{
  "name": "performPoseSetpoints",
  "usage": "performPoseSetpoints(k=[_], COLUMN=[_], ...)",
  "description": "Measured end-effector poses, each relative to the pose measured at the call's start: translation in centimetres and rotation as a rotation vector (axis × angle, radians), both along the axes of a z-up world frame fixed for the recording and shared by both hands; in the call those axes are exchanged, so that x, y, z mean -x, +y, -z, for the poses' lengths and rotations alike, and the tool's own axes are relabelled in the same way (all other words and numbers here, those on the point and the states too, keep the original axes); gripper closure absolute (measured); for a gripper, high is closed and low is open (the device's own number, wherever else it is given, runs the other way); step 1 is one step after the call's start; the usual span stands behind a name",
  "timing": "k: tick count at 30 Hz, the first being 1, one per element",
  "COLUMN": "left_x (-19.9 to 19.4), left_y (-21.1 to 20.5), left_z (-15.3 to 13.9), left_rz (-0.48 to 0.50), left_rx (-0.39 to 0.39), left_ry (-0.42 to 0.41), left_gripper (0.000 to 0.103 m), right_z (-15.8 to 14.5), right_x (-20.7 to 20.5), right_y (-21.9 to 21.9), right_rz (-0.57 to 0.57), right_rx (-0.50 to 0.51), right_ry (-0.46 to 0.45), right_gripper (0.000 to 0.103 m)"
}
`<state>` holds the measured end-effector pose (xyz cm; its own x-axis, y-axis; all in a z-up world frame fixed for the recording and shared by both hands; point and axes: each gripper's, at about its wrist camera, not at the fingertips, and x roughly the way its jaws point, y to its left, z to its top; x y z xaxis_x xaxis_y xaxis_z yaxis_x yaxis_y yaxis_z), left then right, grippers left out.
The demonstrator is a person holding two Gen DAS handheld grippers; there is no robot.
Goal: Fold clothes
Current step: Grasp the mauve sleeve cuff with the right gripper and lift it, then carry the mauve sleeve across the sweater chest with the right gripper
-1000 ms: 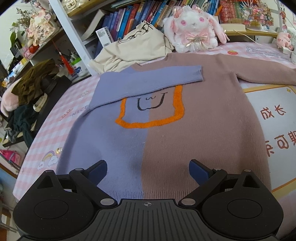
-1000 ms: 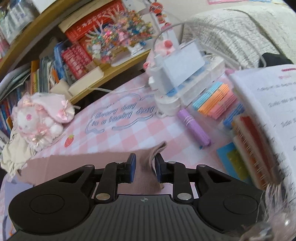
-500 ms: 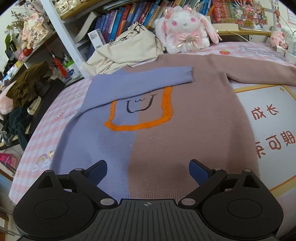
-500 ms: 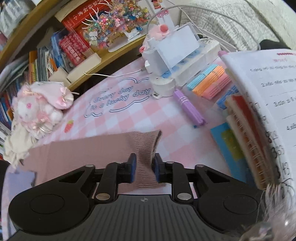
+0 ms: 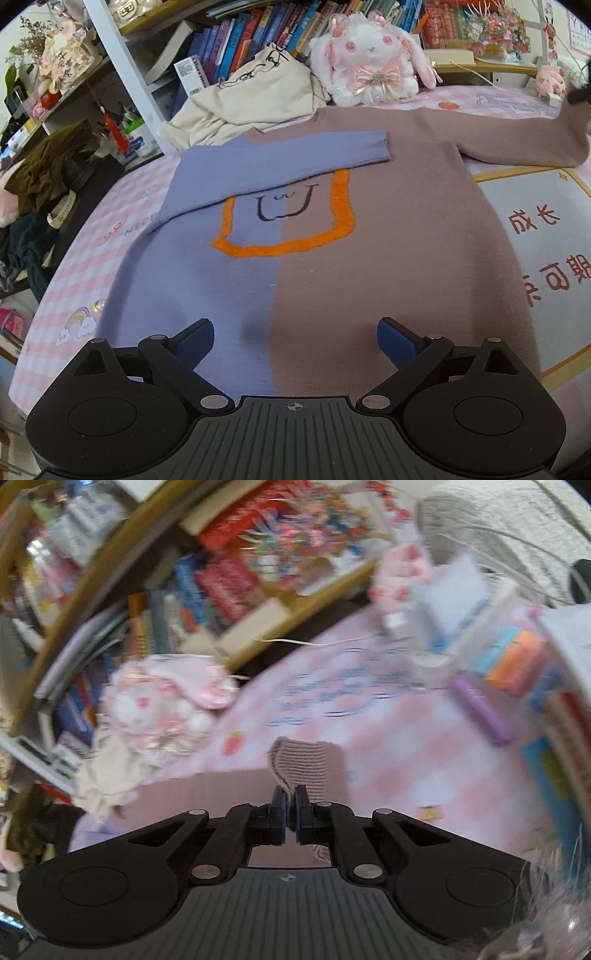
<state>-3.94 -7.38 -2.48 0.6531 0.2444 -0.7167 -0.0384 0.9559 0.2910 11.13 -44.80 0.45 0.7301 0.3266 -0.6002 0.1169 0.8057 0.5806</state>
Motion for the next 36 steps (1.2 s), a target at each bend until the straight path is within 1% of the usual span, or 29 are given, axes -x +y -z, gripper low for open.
performPoseSetpoints(k=[6, 14, 21, 24, 26, 30, 36], left_x=[0.3, 0.5, 0.2, 0.1, 0.0, -0.1, 0.3], left_y=[3.3, 9.0, 12.3, 13.7, 14.6, 16.5, 18.5], left_z=[-0.6, -1.9, -2.1, -2.1, -2.2, -2.3, -1.7], left_rz=[0.064, 0.14, 0.199, 0.224, 0.24, 0.271, 0.259], left_rx=[0.011, 0.076, 0.102, 0.113, 0.121, 0.135, 0.131], left_ry=[-0.038, -0.105, -0.129, -0.139, -0.146, -0.158, -0.129], left_gripper=[0.006, 0.003, 0.003, 0.003, 0.003, 0.003, 0.003], right_z=[-2.4, -4.9, -7.4, -8.2, -8.6, -9.0, -8.3], right_x=[-1.5, -4.1, -5.9, -6.8, -7.4, -8.5, -9.5], right_y=[5.9, 15.5, 22.5, 25.4, 27.2, 31.3, 36.6], right_rz=[-0.054, -0.143, -0.162, -0.156, -0.157, -0.199, -0.262], right_rx=[-0.018, -0.036, -0.026, -0.04, -0.065, -0.096, -0.092], right_ry=[-0.05, -0.098, -0.161, -0.177, -0.185, -0.197, -0.177], right_gripper=[0.097, 0.097, 0.097, 0.097, 0.097, 0.097, 0.097])
